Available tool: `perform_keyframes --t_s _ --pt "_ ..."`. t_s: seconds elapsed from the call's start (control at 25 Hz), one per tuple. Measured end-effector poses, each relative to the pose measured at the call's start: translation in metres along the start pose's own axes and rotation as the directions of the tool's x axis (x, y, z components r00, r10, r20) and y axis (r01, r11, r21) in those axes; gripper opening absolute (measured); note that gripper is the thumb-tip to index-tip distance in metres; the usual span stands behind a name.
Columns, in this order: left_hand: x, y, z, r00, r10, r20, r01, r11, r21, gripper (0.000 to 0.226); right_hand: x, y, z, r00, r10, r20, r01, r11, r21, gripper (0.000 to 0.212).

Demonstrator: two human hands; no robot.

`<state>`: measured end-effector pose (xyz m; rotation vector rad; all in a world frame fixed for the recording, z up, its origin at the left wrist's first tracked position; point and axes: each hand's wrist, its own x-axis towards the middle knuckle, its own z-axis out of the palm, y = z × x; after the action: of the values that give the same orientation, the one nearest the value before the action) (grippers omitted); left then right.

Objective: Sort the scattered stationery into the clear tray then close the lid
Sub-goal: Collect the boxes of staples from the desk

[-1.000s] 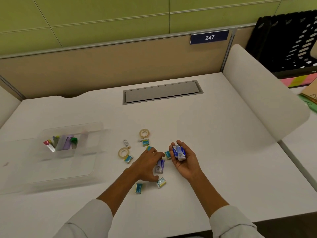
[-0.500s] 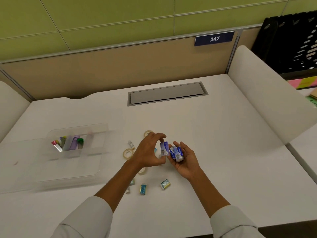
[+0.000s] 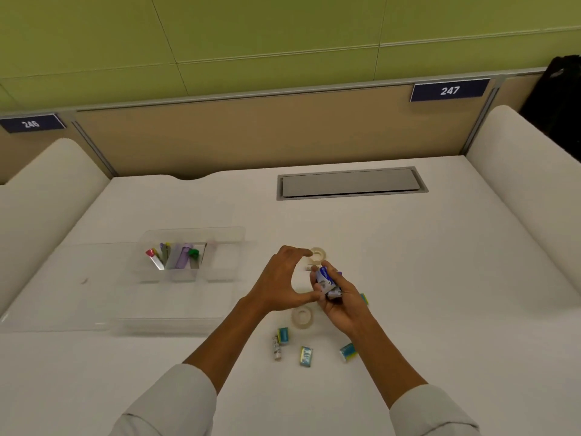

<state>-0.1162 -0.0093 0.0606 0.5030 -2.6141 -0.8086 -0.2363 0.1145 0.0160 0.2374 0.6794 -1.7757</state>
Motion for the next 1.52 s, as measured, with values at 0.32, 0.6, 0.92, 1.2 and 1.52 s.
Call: perform_keyframes --t_s 0.32,0.6,0.92,1.2,1.52 --pt "-0.083 -0.108 -0.092 0.906 -0.421 0.047 0.397 0.881 0.257 0.129 0.061 0.068 0.089 0.999 -0.015 0.036 0.026 0.952 -0.306 0.024" --pt "-0.107 -0.164 -0.112 0.845 -0.48 0.237 0.411 0.865 0.288 0.152 0.143 0.122 0.164 0.899 -0.213 0.384 0.383 -0.045 -0.923 0.028" --pt "-0.11 -0.179 -0.103 0.872 -0.44 0.214 0.385 0.887 0.256 0.149 0.172 0.134 0.167 0.921 -0.132 0.366 0.278 -0.434 -0.857 0.05" --pt "-0.109 -0.177 -0.107 0.87 -0.437 0.23 0.371 0.885 0.282 0.155 0.139 0.093 0.17 0.828 -0.373 0.419 0.333 -0.275 -0.902 0.032" --pt "-0.096 -0.154 -0.114 0.913 -0.355 0.201 0.288 0.909 0.3 0.145 0.087 0.071 0.113 0.82 -0.564 0.094 0.283 0.257 -0.924 0.023"
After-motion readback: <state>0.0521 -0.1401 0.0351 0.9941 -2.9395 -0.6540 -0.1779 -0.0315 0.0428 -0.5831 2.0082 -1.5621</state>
